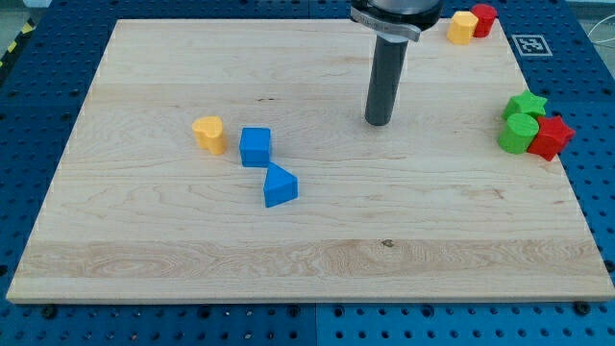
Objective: Point your arm at the blue triangle
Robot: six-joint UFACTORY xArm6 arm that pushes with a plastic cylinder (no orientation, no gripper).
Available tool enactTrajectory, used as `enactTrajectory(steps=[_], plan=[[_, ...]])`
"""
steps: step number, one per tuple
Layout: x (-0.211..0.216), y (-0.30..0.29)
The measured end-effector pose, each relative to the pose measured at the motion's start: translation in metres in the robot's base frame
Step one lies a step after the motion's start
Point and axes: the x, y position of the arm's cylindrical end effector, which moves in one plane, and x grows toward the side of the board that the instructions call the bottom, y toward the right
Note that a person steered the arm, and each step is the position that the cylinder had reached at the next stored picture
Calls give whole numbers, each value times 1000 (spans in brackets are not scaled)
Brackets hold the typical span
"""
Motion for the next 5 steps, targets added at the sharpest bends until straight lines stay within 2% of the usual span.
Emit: enactTrajectory(steps=[5], plan=[[121, -61]])
